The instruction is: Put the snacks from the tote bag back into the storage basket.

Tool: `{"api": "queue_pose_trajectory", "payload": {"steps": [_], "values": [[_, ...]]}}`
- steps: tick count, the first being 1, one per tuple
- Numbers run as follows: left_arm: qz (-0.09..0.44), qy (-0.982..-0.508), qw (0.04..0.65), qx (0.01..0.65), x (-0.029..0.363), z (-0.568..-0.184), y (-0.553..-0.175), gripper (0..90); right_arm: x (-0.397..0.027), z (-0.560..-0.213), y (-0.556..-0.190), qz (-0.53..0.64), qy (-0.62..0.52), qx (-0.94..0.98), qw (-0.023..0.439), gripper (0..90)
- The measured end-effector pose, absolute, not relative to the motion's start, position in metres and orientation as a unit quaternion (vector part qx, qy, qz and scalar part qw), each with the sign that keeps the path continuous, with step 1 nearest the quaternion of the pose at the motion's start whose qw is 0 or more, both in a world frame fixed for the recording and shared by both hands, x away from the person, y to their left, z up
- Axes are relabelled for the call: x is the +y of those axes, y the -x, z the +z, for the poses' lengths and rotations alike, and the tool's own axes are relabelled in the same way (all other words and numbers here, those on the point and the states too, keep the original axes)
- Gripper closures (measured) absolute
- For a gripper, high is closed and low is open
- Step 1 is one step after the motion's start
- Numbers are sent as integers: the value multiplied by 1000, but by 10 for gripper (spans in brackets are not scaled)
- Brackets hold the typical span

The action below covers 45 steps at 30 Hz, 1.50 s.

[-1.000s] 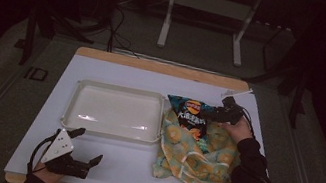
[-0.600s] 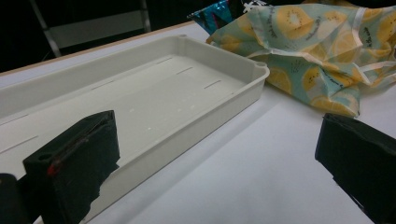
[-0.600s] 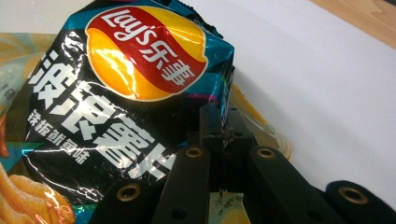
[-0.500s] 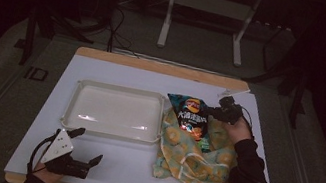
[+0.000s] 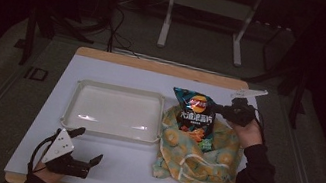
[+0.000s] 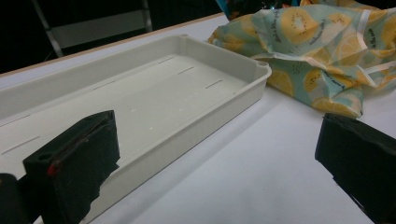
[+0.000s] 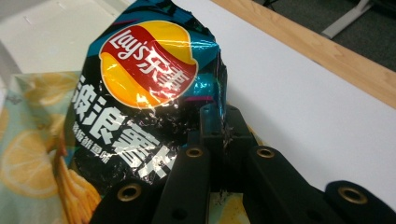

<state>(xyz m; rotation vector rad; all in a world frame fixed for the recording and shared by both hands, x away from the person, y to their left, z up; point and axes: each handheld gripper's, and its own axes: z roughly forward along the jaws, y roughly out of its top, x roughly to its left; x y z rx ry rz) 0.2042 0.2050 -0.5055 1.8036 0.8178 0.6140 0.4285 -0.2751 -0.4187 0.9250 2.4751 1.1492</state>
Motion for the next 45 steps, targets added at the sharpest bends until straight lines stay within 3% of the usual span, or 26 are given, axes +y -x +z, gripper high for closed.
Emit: {"api": "queue_pose_trajectory", "payload": {"steps": [14,32,45], "values": [[257,-750,506,340,205,-506,-205,2,-284,-381,-407,441,-301,833,141,900],[259,-748,506,342,205,-505,-204,2,-291,-321,-393,467,-299,810,190,900],[259,-749,506,339,206,-505,-204,2,-266,-286,-398,477,-287,805,208,899]]}}
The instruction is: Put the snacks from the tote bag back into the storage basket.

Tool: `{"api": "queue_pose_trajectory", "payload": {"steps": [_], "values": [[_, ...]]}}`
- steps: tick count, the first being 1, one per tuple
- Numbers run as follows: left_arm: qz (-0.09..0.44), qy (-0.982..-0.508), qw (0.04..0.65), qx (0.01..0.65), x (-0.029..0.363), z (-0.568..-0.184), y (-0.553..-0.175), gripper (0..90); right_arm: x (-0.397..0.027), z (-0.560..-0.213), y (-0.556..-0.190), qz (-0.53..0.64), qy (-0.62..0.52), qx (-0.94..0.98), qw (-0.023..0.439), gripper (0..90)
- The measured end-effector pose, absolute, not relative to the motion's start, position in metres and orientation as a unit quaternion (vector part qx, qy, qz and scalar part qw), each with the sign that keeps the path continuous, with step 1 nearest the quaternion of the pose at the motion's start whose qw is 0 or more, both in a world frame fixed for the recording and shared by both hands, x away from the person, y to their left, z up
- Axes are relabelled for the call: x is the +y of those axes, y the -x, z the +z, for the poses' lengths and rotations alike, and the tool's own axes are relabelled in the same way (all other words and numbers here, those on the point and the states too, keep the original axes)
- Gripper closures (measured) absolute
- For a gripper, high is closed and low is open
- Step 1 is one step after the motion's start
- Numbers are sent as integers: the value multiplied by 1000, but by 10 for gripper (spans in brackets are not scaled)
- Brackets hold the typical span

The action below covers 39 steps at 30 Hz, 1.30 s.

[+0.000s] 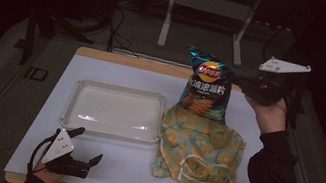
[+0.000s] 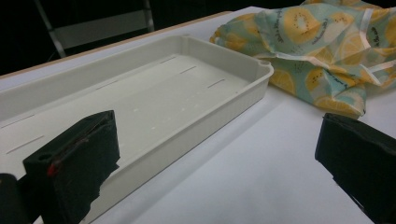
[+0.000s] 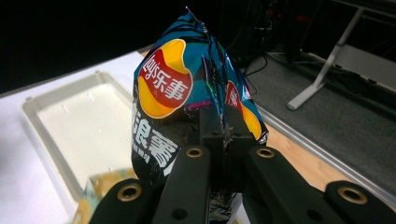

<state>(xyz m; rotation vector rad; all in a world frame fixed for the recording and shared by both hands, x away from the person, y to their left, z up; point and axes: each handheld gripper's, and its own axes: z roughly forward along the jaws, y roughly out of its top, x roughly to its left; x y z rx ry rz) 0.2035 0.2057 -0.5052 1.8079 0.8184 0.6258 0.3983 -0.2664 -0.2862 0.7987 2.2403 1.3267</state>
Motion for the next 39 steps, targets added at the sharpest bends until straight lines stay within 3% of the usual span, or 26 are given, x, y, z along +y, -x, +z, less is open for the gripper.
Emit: {"api": "queue_pose_trajectory", "payload": {"steps": [17,39], "values": [[262,-750,505,337,207,-505,-202,2,-196,-286,-406,493,-248,813,183,899],[266,-751,504,333,208,-504,-201,2,-99,-310,-404,533,-190,817,110,899]]}}
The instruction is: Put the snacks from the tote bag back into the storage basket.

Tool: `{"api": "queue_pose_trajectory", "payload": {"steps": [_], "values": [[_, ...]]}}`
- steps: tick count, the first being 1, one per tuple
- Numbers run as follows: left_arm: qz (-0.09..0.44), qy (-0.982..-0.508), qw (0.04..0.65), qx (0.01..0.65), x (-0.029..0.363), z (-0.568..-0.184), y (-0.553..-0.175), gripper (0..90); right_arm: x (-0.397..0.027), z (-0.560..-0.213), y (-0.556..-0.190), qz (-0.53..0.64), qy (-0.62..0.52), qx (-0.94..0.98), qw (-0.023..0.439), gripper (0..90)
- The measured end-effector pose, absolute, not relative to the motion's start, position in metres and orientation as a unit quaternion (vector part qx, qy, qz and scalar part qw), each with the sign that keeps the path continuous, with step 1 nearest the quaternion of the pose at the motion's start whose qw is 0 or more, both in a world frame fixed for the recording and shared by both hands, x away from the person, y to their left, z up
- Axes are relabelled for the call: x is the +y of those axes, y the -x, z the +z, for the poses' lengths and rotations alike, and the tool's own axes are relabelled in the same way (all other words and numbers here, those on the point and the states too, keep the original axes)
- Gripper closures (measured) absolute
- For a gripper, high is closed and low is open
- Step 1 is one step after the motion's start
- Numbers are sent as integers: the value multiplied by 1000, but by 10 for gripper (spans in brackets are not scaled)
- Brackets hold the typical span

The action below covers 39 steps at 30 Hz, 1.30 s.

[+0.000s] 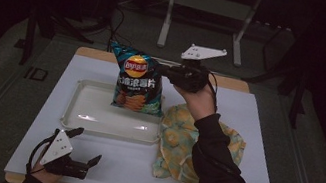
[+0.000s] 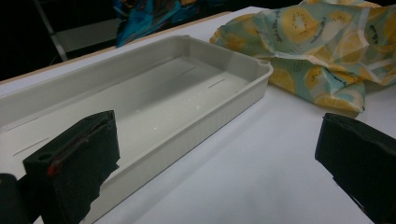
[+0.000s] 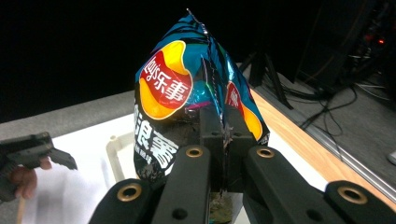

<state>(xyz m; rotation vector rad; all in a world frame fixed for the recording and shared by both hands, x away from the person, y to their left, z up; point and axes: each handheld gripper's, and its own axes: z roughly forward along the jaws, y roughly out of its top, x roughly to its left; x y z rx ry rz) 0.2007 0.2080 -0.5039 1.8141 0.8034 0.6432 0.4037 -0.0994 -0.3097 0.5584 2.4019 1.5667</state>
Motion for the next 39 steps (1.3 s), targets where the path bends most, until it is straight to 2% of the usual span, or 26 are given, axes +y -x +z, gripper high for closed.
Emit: {"api": "queue_pose_trajectory", "payload": {"steps": [8,22,35,39], "values": [[265,-753,503,331,208,-504,-200,3,-84,-319,-405,541,-179,816,98,899],[263,-754,504,329,208,-504,-201,2,-64,-369,-414,523,-179,832,47,899],[263,-755,503,329,208,-505,-201,2,-64,-402,-419,505,-196,840,16,899],[263,-755,503,329,208,-505,-201,2,-66,-407,-421,497,-198,844,19,898]]}}
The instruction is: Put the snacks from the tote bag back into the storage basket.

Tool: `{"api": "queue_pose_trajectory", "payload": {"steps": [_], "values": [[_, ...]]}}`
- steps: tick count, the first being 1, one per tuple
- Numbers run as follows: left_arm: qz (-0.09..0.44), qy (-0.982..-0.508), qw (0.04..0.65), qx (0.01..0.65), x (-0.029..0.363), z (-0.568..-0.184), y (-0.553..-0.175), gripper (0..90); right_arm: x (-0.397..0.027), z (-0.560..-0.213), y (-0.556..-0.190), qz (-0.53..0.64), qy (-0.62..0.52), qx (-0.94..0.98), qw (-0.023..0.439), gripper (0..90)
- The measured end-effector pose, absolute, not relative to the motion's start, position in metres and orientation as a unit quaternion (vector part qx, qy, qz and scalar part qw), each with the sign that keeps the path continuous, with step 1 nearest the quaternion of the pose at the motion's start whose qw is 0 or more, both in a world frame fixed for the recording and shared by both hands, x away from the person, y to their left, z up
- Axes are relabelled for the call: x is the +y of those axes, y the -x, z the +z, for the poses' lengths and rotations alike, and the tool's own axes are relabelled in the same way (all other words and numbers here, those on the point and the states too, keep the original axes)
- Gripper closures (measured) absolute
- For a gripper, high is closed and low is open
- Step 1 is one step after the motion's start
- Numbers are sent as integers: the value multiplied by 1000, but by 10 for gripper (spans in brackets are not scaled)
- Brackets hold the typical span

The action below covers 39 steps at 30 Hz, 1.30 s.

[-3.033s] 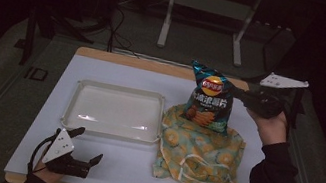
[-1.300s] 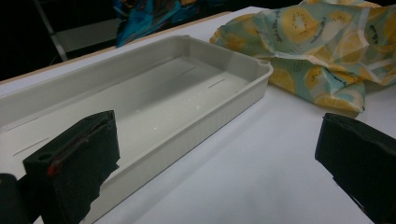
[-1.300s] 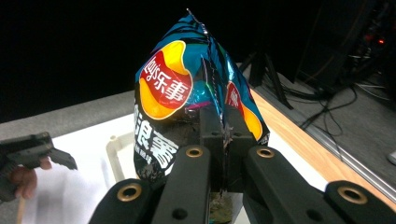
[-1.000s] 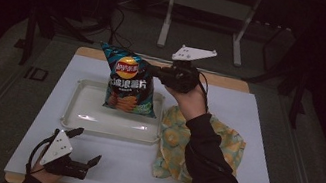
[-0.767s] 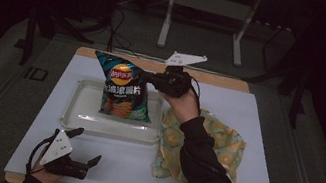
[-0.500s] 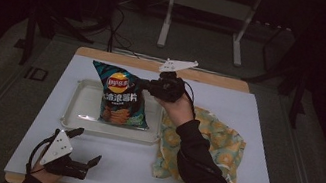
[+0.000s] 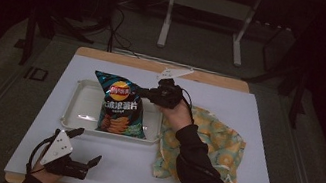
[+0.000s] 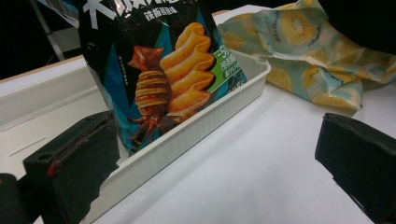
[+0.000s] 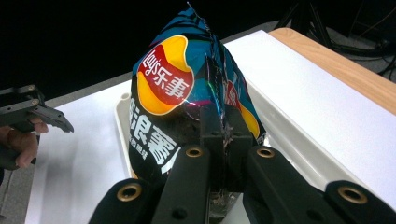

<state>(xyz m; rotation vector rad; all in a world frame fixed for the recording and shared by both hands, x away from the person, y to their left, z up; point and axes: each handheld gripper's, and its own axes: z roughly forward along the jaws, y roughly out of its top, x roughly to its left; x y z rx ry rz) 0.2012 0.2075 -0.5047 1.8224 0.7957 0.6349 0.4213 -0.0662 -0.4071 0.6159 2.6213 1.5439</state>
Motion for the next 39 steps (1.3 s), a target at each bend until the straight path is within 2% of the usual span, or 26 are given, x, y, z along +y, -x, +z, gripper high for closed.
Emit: {"api": "queue_pose_trajectory", "payload": {"steps": [32,35,39], "values": [[266,-752,502,335,209,-505,-201,2,-63,-448,-454,432,-264,860,64,887],[264,-753,502,334,209,-505,-201,2,-62,-450,-457,431,-269,858,72,836],[262,-753,502,334,209,-505,-201,2,-63,-450,-460,433,-277,854,80,692]]}}
